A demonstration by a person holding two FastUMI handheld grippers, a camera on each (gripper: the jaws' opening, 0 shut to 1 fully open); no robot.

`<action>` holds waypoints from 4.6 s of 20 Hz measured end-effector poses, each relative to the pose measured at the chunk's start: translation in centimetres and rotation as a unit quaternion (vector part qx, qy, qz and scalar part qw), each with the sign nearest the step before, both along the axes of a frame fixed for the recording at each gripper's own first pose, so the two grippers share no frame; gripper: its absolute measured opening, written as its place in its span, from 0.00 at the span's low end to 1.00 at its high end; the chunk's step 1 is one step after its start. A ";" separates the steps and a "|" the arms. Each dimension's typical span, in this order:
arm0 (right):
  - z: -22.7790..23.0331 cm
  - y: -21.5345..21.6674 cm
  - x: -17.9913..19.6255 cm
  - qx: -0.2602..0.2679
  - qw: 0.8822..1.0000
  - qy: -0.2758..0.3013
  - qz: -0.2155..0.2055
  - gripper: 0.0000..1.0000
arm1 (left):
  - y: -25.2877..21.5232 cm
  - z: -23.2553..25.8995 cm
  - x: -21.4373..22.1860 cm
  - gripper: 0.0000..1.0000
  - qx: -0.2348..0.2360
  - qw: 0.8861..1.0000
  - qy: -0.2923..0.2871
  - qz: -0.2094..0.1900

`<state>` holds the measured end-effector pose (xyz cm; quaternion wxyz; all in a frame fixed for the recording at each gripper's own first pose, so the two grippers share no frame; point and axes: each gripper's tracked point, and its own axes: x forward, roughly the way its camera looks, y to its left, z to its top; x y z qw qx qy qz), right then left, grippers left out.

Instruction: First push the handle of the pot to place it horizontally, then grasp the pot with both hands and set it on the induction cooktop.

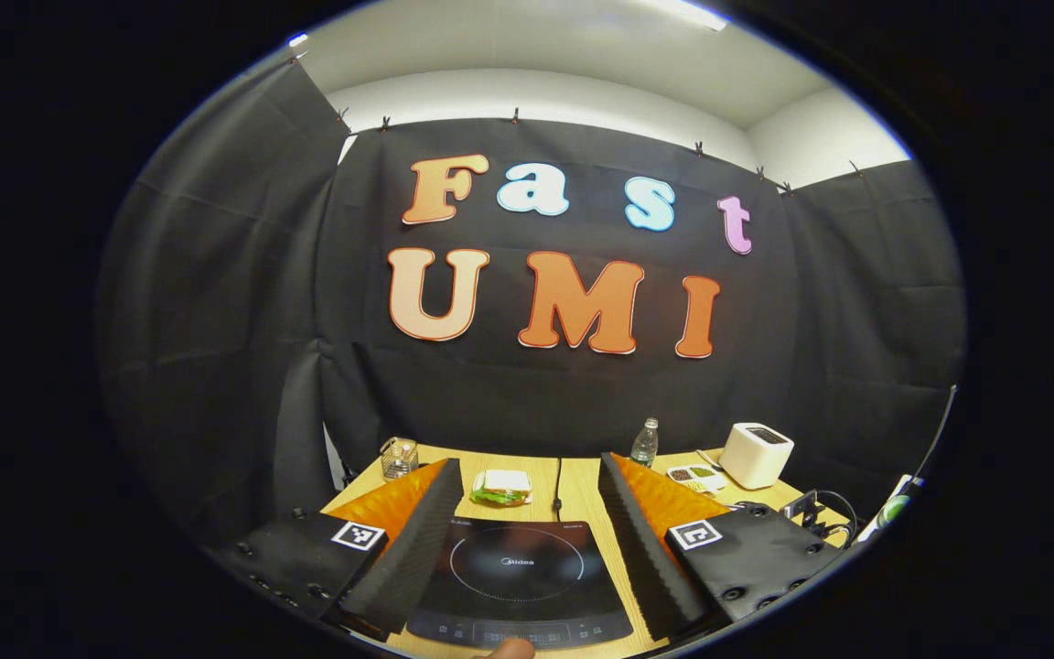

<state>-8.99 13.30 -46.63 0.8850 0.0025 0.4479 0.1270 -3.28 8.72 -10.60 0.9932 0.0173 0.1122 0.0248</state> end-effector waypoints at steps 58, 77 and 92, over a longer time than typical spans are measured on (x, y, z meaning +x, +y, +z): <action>1.2 5.6 7.3 0.044 0.999 -0.028 -0.013 0.00 | 2.1 1.5 -2.9 0.97 -0.001 0.999 -0.032 0.011; 10.4 -9.6 5.3 0.045 0.982 -0.152 -0.102 0.09 | -12.3 -5.8 0.2 0.97 -0.036 0.995 0.000 -0.094; 9.8 -22.3 6.9 -0.034 0.967 -0.180 -0.178 0.94 | -17.1 -20.0 7.0 0.98 -0.086 0.984 0.119 -0.104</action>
